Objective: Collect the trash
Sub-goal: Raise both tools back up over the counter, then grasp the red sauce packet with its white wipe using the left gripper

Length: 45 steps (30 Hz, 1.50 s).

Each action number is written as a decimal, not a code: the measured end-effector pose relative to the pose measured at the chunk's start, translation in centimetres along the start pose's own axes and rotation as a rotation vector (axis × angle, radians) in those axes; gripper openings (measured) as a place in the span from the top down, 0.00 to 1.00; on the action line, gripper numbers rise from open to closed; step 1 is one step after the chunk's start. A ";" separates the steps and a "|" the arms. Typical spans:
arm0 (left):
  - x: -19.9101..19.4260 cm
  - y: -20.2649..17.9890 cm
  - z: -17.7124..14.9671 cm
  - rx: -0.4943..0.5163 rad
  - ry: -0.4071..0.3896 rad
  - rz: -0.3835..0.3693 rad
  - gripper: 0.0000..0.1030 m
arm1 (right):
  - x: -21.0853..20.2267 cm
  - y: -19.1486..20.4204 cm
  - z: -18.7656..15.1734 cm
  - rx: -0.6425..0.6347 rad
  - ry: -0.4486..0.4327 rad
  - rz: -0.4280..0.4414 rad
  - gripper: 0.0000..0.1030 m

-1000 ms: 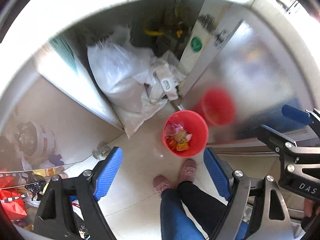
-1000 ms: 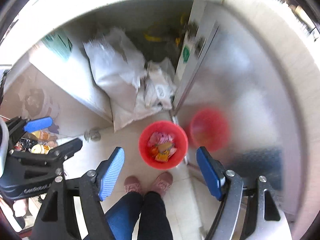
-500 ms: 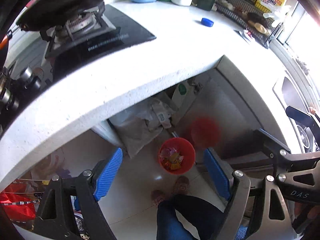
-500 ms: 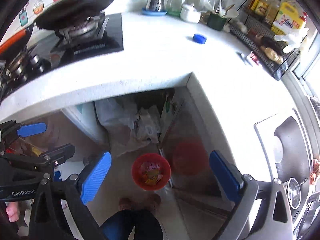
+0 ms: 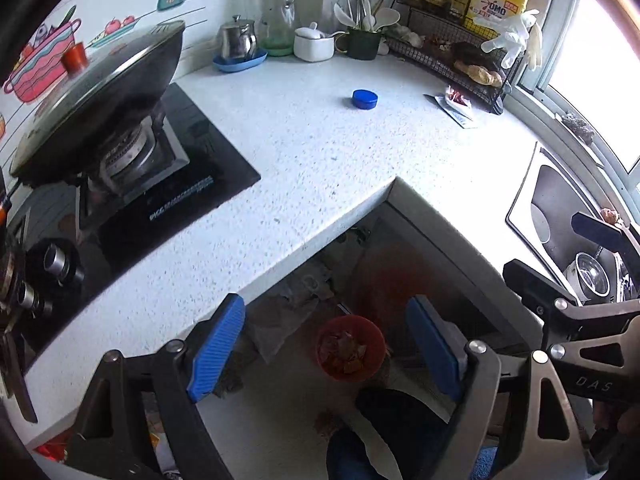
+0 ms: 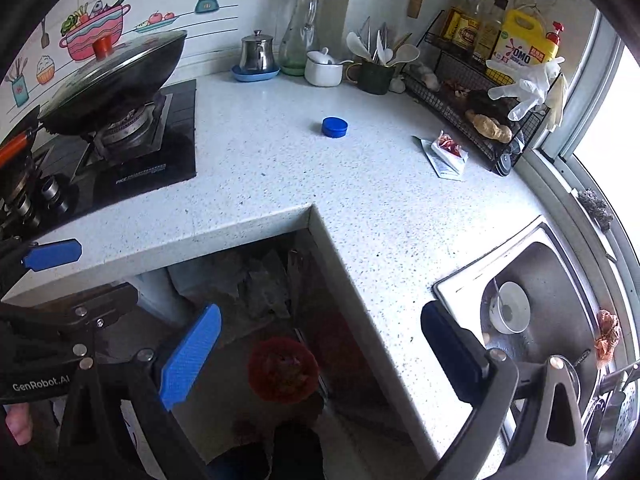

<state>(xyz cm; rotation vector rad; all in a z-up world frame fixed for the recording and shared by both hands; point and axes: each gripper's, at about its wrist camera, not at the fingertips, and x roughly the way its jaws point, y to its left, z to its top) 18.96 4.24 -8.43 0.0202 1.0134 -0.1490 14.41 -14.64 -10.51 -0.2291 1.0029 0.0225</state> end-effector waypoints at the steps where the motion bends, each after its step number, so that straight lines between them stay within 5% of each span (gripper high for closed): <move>1: 0.2 -0.3 0.8 0.011 -0.003 0.001 0.20 | -0.1 -0.3 0.3 0.008 -0.002 -0.004 0.03; 23: 8.9 -10.2 20.6 0.164 -0.004 -0.026 0.21 | 5.9 -14.9 11.7 0.155 -0.018 -0.034 0.03; 45: 23.9 -23.6 34.1 0.534 0.111 -0.144 0.21 | 15.5 -28.7 14.3 0.504 0.135 -0.118 0.03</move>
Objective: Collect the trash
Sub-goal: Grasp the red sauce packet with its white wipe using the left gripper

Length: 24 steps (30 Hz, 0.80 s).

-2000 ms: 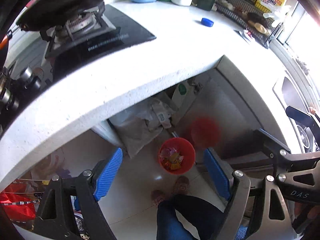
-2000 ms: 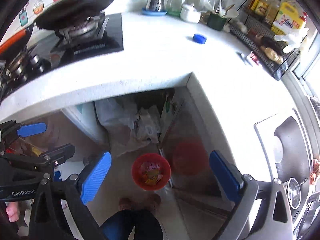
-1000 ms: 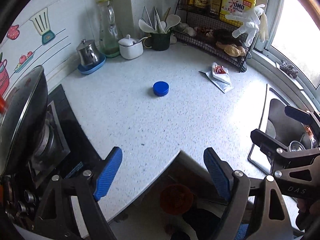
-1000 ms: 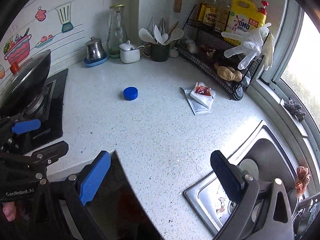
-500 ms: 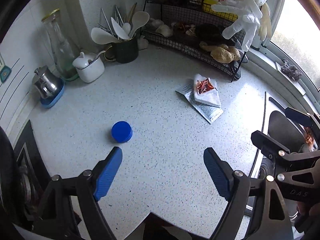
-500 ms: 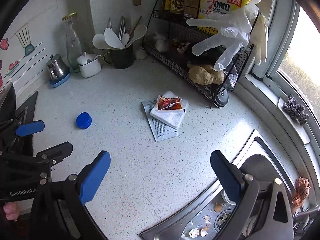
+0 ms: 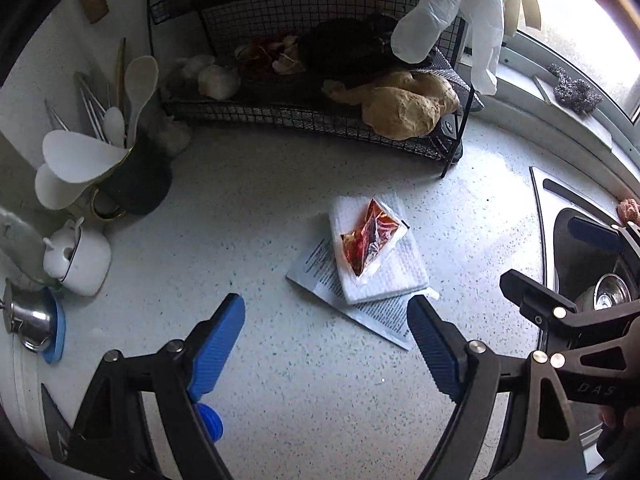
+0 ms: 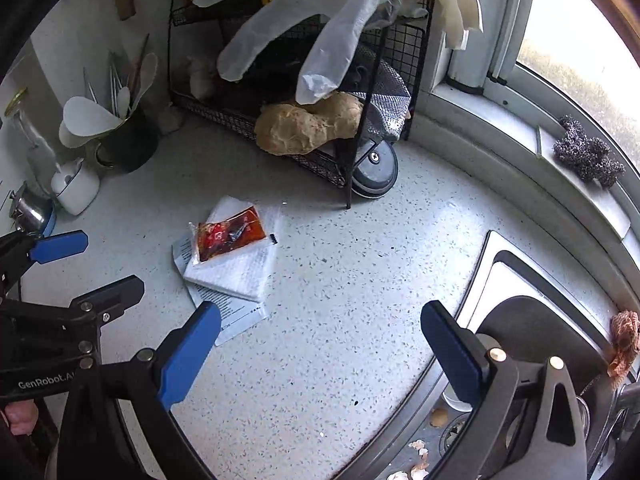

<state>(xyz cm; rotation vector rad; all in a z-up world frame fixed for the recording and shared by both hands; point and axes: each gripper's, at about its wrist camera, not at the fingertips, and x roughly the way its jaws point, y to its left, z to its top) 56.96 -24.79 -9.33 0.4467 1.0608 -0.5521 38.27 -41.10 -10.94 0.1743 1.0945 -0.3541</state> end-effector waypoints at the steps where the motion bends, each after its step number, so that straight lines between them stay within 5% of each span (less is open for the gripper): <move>1: 0.7 -0.1 0.6 0.008 0.001 -0.006 0.21 | 0.7 -0.4 0.3 0.010 0.011 -0.001 0.03; 7: 4.6 -0.5 2.9 0.050 0.035 -0.054 0.32 | 3.7 -1.6 1.6 0.051 0.058 0.007 0.03; 12: 6.9 -1.0 3.7 0.096 0.074 -0.069 0.52 | 5.0 -2.6 2.2 0.076 0.073 0.000 0.03; 16: 7.9 -1.3 3.9 0.122 0.095 -0.090 0.54 | 5.5 -3.4 2.5 0.091 0.085 -0.002 0.03; 21: 8.4 -1.6 3.8 0.122 0.105 -0.100 0.81 | 6.0 -3.9 3.1 0.105 0.100 -0.005 0.03; 24: 8.2 -1.7 3.6 0.128 0.102 -0.123 0.85 | 6.0 -3.9 3.1 0.101 0.104 -0.006 0.03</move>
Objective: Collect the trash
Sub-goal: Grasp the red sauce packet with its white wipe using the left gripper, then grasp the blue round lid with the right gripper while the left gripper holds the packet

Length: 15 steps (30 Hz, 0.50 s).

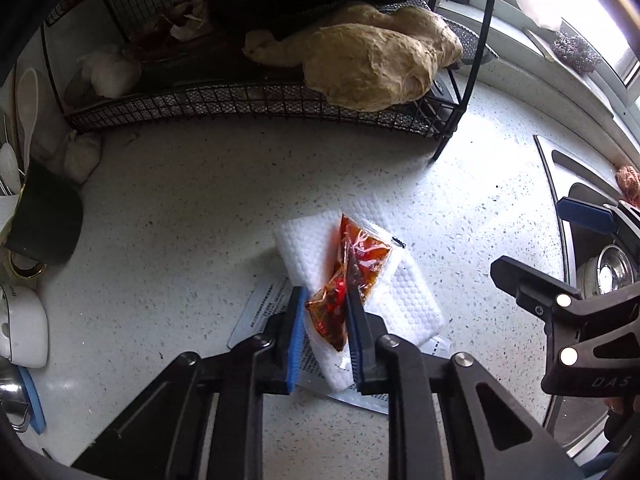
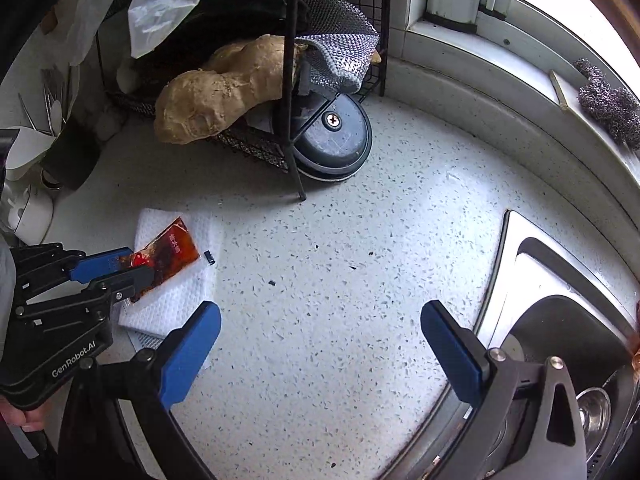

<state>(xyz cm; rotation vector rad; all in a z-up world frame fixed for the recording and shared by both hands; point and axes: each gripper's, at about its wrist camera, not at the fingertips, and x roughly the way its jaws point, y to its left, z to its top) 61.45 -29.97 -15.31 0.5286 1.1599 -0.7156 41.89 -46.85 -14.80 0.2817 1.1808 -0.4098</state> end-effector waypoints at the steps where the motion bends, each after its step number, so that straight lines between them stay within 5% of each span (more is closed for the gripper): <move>1: -0.2 0.0 -0.1 0.000 -0.011 -0.001 0.86 | -0.1 0.0 0.0 -0.001 0.000 0.002 0.03; 15: -5.4 1.2 -2.2 -0.113 -0.096 -0.035 0.92 | -1.4 4.1 -0.7 -0.075 -0.011 0.105 0.03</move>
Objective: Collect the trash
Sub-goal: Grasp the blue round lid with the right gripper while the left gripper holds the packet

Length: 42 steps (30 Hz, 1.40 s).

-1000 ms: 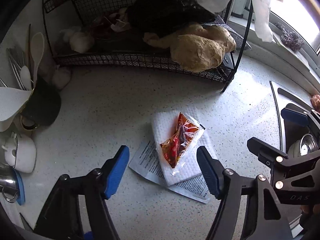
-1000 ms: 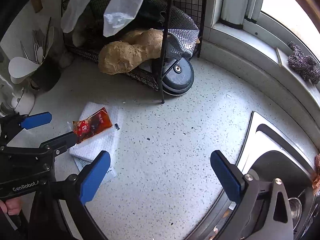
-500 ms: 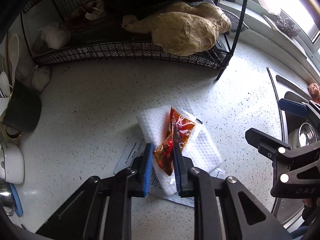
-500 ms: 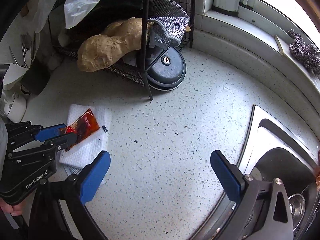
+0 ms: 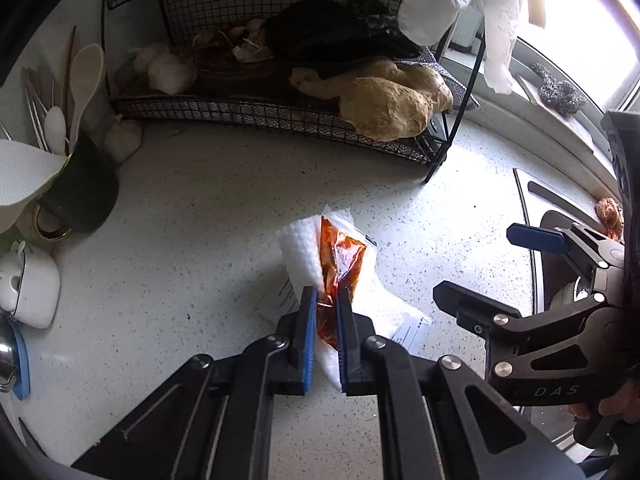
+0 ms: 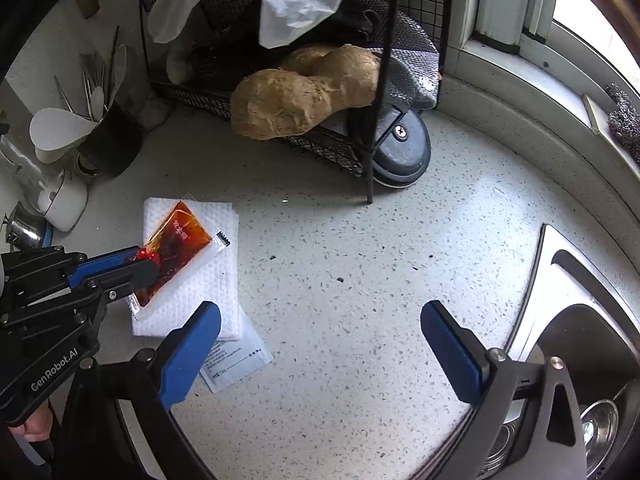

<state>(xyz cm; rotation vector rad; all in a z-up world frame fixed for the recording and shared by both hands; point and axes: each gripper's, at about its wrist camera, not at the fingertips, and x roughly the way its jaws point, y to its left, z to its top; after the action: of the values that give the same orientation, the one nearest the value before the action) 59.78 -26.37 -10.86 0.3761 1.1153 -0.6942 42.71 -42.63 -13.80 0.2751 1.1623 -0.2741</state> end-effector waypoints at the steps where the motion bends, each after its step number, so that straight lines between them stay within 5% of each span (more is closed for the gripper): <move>1: -0.3 0.5 -0.4 -0.018 0.002 -0.006 0.92 | 0.3 0.2 -0.1 -0.010 0.002 0.014 0.03; 13: -1.9 2.9 -8.1 -0.187 0.005 -0.022 0.92 | 1.4 5.9 -3.1 -0.171 0.065 0.093 0.03; 26: -7.8 4.0 -15.3 -0.276 -0.050 0.094 0.92 | -0.1 11.6 -7.3 -0.305 0.090 0.179 0.03; 42: -12.4 14.3 -22.1 -0.449 -0.076 0.260 0.92 | 1.6 24.9 -7.4 -0.493 0.073 0.240 0.03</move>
<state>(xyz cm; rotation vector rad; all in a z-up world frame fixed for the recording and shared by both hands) 50.99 1.38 -9.45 0.1053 1.0905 -0.2157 45.66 -16.90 -16.30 -0.0126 1.2171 0.2360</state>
